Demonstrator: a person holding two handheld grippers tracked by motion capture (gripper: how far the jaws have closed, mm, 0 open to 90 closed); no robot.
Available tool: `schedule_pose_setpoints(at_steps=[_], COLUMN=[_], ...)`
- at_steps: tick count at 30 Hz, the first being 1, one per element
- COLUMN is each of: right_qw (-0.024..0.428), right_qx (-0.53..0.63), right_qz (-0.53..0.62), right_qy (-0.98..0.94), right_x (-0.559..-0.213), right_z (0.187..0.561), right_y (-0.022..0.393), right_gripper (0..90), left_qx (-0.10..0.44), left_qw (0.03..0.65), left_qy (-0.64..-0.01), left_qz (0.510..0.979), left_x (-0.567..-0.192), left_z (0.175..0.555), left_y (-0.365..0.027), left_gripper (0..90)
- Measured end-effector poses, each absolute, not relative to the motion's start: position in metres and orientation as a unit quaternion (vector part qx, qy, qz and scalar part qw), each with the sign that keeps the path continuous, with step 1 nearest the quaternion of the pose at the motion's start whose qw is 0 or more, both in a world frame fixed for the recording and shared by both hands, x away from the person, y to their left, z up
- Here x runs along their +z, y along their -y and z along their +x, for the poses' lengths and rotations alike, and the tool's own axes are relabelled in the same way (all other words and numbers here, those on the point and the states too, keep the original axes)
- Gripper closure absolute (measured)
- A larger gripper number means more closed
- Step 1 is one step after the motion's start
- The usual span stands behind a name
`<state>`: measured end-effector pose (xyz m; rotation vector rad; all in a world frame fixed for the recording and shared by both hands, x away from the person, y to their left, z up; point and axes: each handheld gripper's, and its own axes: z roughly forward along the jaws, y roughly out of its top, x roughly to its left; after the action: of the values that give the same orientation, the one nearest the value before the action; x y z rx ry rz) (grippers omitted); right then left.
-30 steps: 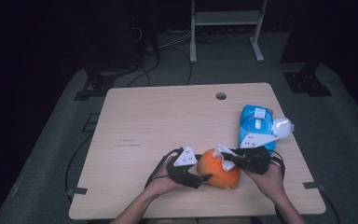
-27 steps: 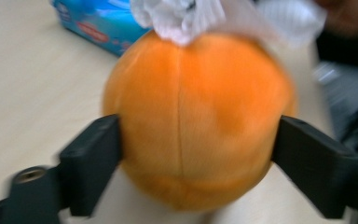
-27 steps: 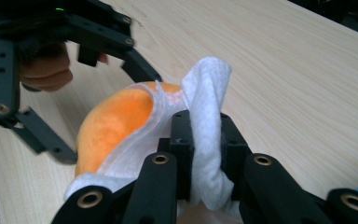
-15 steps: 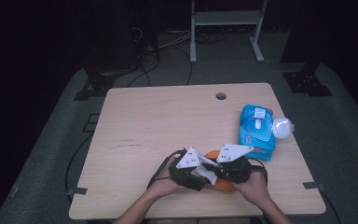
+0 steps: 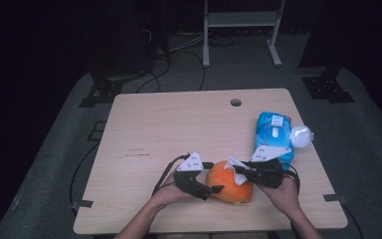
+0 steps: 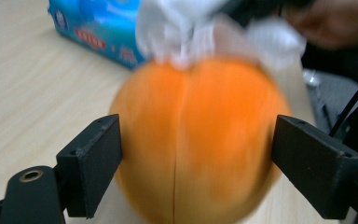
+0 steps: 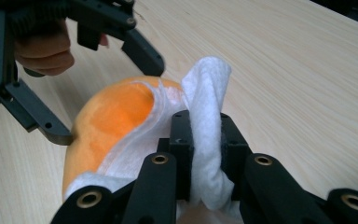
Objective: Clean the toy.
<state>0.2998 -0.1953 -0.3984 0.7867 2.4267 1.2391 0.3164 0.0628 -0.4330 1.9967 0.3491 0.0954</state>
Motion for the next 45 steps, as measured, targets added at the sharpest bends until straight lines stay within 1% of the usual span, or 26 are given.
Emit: schedule_pose_setpoints(at_steps=[3,5,7,9,11,15,16,17,18,20,21,23,25,26,27,31,37,40,41,42,43,45], right_qw=[0.154,0.149,0.133,0.145,0.145,0.146,0.136,0.129,0.130,0.134,0.132,0.127,0.134,0.138,0.142,0.135,0.124,0.128,0.125,0.111,0.110,0.128], right_qx=[0.434,0.442,0.455,0.442,0.437,0.430,0.435,0.438,0.438,0.437,0.440,0.450,0.448,0.445,0.441,0.443,0.443,0.449,0.455,0.465,0.465,0.449], right_qz=[0.266,0.257,0.240,0.224,0.227,0.256,0.271,0.279,0.278,0.275,0.270,0.256,0.244,0.239,0.238,0.257,0.288,0.274,0.266,0.253,0.246,0.230], right_qy=[-0.847,-0.846,-0.847,-0.856,-0.859,-0.853,-0.848,-0.845,-0.845,-0.846,-0.846,-0.846,-0.849,-0.852,-0.854,-0.848,-0.840,-0.841,-0.841,-0.841,-0.843,-0.854], right_x=[-0.398,-0.395,-0.394,-0.394,-0.395,-0.400,-0.401,-0.402,-0.402,-0.403,-0.403,-0.402,-0.401,-0.401,-0.401,-0.403,-0.407,-0.404,-0.402,-0.399,-0.399,-0.400], right_z=[0.299,0.297,0.293,0.289,0.290,0.295,0.296,0.296,0.296,0.295,0.296,0.296,0.294,0.294,0.295,0.300,0.301,0.295,0.293,0.290,0.289,0.285], right_y=[0.184,0.177,0.167,0.159,0.161,0.186,0.195,0.199,0.201,0.199,0.195,0.185,0.176,0.173,0.173,0.183,0.204,0.197,0.193,0.188,0.184,0.176], right_gripper=[78.7,78.7,78.6,78.6,78.6,78.5,78.5,78.5,78.5,78.5,78.5,78.3,78.3,78.3,78.3,78.2,78.2,78.2,78.2,78.2,78.2,78.1], left_qx=[0.050,0.053,0.064,0.074,0.066,0.051,0.051,0.052,0.053,0.055,0.054,0.061,0.068,0.066,0.067,0.058,0.053,0.054,0.052,0.051,0.049,0.048], left_qw=[0.523,0.521,0.509,0.502,0.499,0.499,0.500,0.503,0.507,0.525,0.538,0.539,0.527,0.525,0.519,0.512,0.508,0.508,0.509,0.510,0.511,0.506], left_qy=[-0.137,-0.130,-0.123,-0.117,-0.127,-0.146,-0.143,-0.138,-0.136,-0.121,-0.115,-0.110,-0.110,-0.114,-0.120,-0.145,-0.157,-0.166,-0.173,-0.175,-0.175,-0.173], left_qz=[0.840,0.842,0.849,0.854,0.855,0.853,0.853,0.852,0.850,0.840,0.833,0.833,0.840,0.841,0.844,0.845,0.845,0.844,0.842,0.840,0.840,0.843], left_x=[-0.434,-0.436,-0.435,-0.438,-0.441,-0.446,-0.446,-0.444,-0.443,-0.436,-0.434,-0.433,-0.436,-0.438,-0.439,-0.441,-0.445,-0.446,-0.447,-0.447,-0.448,-0.446], left_z=[0.314,0.312,0.310,0.310,0.314,0.321,0.321,0.320,0.320,0.318,0.317,0.315,0.315,0.316,0.317,0.321,0.323,0.325,0.326,0.327,0.327,0.327], left_y=[-0.061,-0.059,-0.058,-0.060,-0.064,-0.073,-0.073,-0.072,-0.071,-0.068,-0.066,-0.063,-0.061,-0.062,-0.065,-0.067,-0.073,-0.074,-0.074,-0.074,-0.075,-0.077], left_gripper=[23.1,24.8,25.8,25.9,25.8,25.8,25.7,24.3,20.4,16.5,16.4,16.4,17.1,19.4,23.8,25.1,25.4,25.5,25.5,25.5,25.7,27.0])
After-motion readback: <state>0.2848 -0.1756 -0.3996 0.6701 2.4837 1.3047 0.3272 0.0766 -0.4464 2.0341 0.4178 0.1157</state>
